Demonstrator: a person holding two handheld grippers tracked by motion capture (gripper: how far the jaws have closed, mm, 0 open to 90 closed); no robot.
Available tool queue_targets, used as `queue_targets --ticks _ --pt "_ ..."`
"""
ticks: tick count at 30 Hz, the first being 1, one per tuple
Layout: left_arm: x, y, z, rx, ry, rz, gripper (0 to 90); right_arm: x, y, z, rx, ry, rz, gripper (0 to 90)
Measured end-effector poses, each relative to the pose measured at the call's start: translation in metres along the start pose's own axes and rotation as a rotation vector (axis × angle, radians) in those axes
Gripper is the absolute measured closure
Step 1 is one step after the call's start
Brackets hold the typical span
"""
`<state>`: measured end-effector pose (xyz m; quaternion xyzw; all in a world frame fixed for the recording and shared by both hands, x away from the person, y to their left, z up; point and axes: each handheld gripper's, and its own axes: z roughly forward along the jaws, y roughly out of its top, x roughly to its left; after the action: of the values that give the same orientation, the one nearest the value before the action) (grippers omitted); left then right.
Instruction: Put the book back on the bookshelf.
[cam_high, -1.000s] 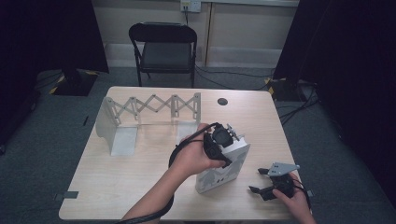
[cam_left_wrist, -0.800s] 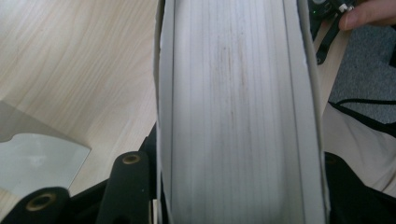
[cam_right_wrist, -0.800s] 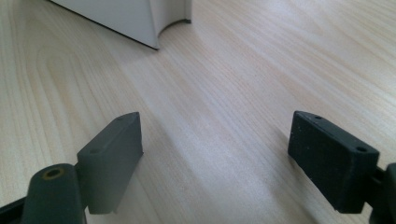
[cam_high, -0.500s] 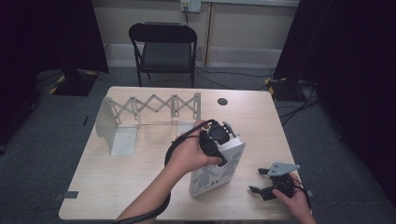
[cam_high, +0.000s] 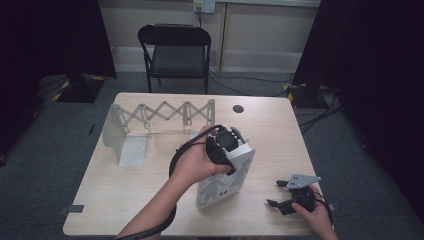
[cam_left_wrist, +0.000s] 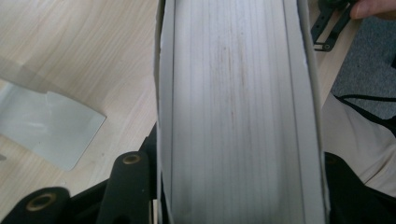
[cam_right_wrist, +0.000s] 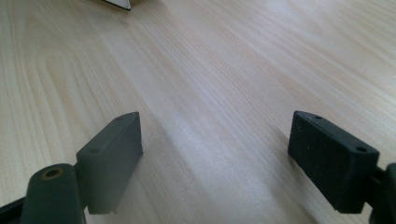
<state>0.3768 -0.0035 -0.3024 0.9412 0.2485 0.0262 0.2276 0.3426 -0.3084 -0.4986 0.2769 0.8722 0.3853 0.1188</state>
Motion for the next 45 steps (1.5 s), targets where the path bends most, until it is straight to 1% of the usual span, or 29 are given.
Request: queue_targets --ticks 2,5,8,10,11,14,18,19,21,22,25,26,30,31,32,33,34,35,40,42,43,45 --pt "0.001 -0.002 -0.001 -0.006 0.006 0.001 52.9 0.0 0.0 0.0 0.0 0.0 0.0 17.2" --pt "0.003 -0.003 -0.004 -0.008 0.015 -0.022 52.9 0.0 0.0 0.0 0.0 -0.001 0.0 17.2" --pt "0.004 -0.005 -0.006 -0.006 0.025 -0.029 53.0 0.0 0.0 0.0 0.0 0.0 0.0 17.2" --pt "0.005 -0.006 -0.008 -0.005 0.025 -0.028 52.9 0.0 0.0 0.0 0.001 -0.001 -0.001 17.2" --pt "0.005 -0.007 -0.008 -0.009 0.027 -0.04 52.9 0.0 0.0 0.0 0.0 0.0 0.0 17.2" --pt "0.008 -0.01 -0.01 -0.01 0.034 -0.042 53.0 0.0 0.0 0.0 0.0 -0.001 0.0 17.2" --pt "0.01 -0.013 -0.012 -0.01 0.04 -0.059 52.9 0.0 0.0 0.0 0.001 -0.001 -0.002 17.2" --pt "0.01 -0.014 -0.013 -0.011 0.041 -0.072 53.0 0.0 0.0 0.0 0.001 -0.001 -0.002 17.2" --pt "0.012 -0.016 -0.015 -0.01 0.042 -0.067 52.9 0.0 0.0 0.0 0.0 -0.001 -0.002 17.2" --pt "0.012 -0.017 -0.016 -0.011 0.045 -0.077 53.0 0.0 0.0 0.0 0.001 -0.001 -0.002 17.2" --pt "0.014 -0.019 -0.019 -0.015 0.048 -0.082 53.0 0.0 0.0 0.0 0.001 -0.001 -0.002 17.2" --pt "0.014 -0.02 -0.02 -0.015 0.051 -0.093 53.0 0.0 0.0 0.0 0.001 -0.001 -0.002 17.2" --pt "0.015 -0.022 -0.022 -0.019 0.051 -0.103 53.0 0.0 0.0 0.0 0.001 -0.003 0.0 17.2" --pt "0.016 -0.023 -0.024 -0.021 0.05 -0.111 53.0 0.0 0.0 0.0 0.001 -0.003 0.001 17.2" --pt "0.017 -0.024 -0.025 -0.021 0.053 -0.108 53.0 0.0 0.0 0.0 0.001 -0.003 0.0 17.2" --pt "0.017 -0.024 -0.026 -0.024 0.055 -0.113 53.0 0.0 0.0 0.0 0.002 -0.003 0.0 17.2" --pt "0.018 -0.025 -0.027 -0.021 0.058 -0.106 52.9 0.0 0.0 0.0 0.0 -0.003 0.001 17.2" --pt "0.018 -0.026 -0.028 -0.024 0.061 -0.115 53.0 0.0 0.0 0.0 0.0 -0.003 0.001 17.2" --pt "0.021 -0.03 -0.032 -0.026 0.06 -0.129 52.9 0.001 0.0 0.0 0.0 -0.004 0.002 17.1" --pt "0.022 -0.032 -0.033 -0.025 0.067 -0.141 52.9 0.001 0.0 0.0 0.0 -0.006 0.003 17.1" --pt "0.023 -0.033 -0.034 -0.021 0.069 -0.138 52.9 0.001 0.0 0.0 0.0 -0.006 0.002 17.1" --pt "0.024 -0.034 -0.034 -0.023 0.075 -0.144 53.0 0.001 0.0 -0.001 0.003 -0.009 0.003 17.1"
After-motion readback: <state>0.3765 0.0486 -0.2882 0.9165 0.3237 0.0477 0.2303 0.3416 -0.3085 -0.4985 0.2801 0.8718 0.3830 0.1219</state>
